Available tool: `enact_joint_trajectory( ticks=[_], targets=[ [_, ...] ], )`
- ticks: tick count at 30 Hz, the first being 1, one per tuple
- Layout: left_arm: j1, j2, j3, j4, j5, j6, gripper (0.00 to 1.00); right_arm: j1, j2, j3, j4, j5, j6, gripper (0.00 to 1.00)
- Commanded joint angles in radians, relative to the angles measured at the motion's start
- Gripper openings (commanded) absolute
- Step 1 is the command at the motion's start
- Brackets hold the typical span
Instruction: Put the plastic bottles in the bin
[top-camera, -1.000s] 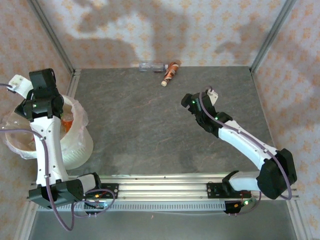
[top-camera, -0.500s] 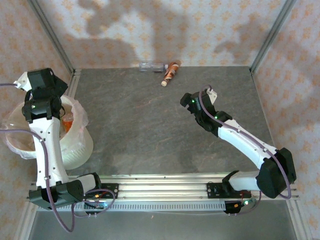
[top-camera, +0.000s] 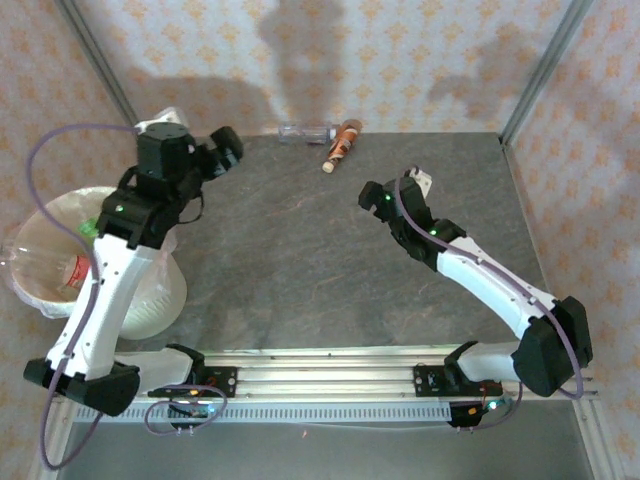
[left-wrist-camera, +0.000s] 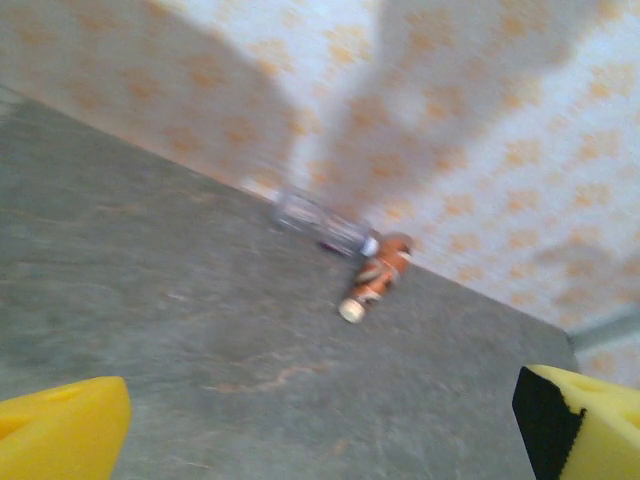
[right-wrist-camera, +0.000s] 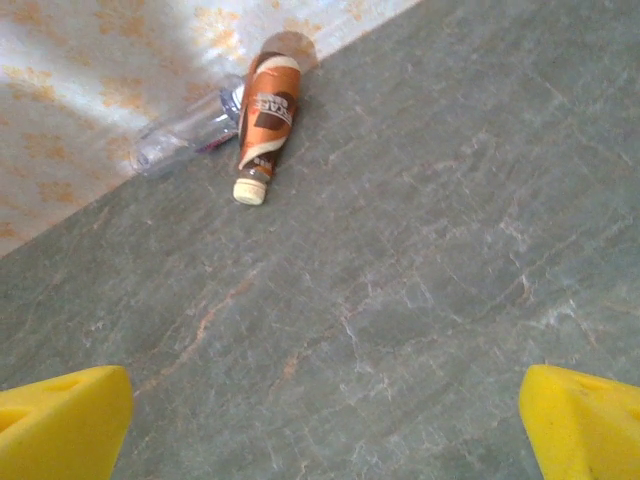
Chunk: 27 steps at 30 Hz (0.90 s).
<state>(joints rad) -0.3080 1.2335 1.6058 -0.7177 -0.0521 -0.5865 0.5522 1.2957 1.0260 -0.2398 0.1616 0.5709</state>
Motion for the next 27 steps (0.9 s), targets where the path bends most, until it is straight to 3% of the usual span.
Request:
enact_joint_trajectory(
  ticks=[1, 8, 13, 18, 21, 27],
  targets=[
    [-0.064, 0.075, 0.042, 0.088, 0.013, -0.005, 1.0, -0.029, 0.024, 0.046, 0.023, -0.007, -0.064, 0.99],
    [-0.146, 0.245, 0.096, 0.128, 0.114, -0.002, 1.0, -0.117, 0.171, 0.151, -0.045, -0.109, -0.067, 0.99],
    [-0.158, 0.307, 0.105, 0.069, 0.039, -0.001, 1.0, -0.148, 0.39, 0.333, -0.107, -0.289, -0.079, 1.0],
    [-0.157, 0.298, 0.045, 0.061, -0.026, 0.004, 1.0, -0.146, 0.703, 0.666, -0.23, -0.373, -0.048, 0.97],
    [-0.154, 0.286, 0.014, 0.045, -0.057, 0.01, 1.0, -0.142, 0.885, 0.881, -0.288, -0.364, -0.007, 0.93],
    [-0.135, 0.25, -0.06, 0.035, -0.084, 0.019, 1.0, -0.1, 1.201, 1.294, -0.409, -0.226, 0.009, 0.92]
  ],
)
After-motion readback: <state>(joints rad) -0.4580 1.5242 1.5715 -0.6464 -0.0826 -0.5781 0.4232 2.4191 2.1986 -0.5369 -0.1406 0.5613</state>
